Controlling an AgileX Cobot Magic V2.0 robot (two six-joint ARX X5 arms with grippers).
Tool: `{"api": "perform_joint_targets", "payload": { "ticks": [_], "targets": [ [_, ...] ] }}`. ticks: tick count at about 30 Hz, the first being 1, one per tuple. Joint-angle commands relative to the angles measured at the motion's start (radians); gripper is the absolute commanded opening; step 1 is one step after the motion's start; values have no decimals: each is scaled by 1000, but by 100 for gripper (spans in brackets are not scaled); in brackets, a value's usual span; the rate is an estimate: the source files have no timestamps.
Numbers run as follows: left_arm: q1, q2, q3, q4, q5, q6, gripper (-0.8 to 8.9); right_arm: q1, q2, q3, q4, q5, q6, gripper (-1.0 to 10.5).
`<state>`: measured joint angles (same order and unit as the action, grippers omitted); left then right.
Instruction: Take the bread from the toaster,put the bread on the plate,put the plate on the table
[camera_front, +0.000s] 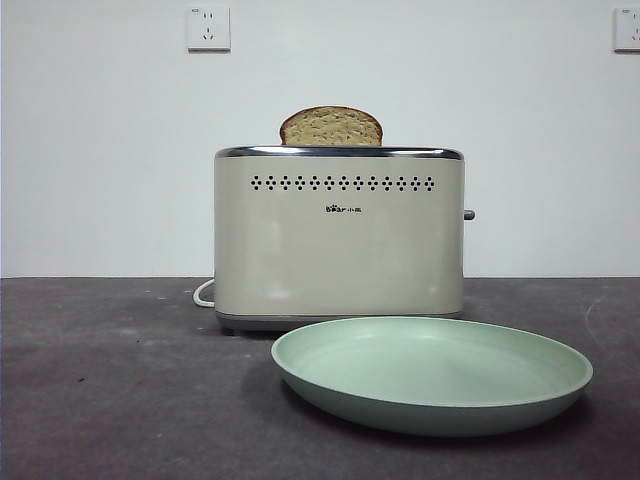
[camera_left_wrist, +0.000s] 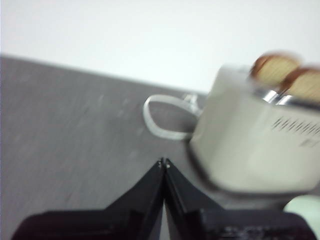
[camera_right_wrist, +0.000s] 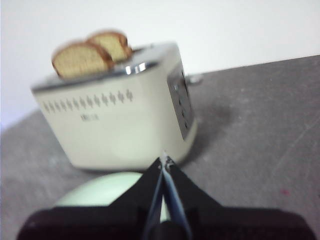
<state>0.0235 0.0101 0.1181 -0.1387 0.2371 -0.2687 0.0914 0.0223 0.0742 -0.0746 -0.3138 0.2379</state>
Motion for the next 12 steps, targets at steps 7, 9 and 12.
{"api": "perform_joint_targets", "payload": {
  "ticks": [7,9,12],
  "targets": [
    [2,132,267,-137,126,-32,-6,1,209,298,-210,-33,35,-12],
    [2,184,328,-164,174,-8,-6,2,280,388,-306,-64,-5,-12],
    [2,269,420,-216,254,27,-6,2,395,536,-474,-82,-82,-12]
  ]
}}
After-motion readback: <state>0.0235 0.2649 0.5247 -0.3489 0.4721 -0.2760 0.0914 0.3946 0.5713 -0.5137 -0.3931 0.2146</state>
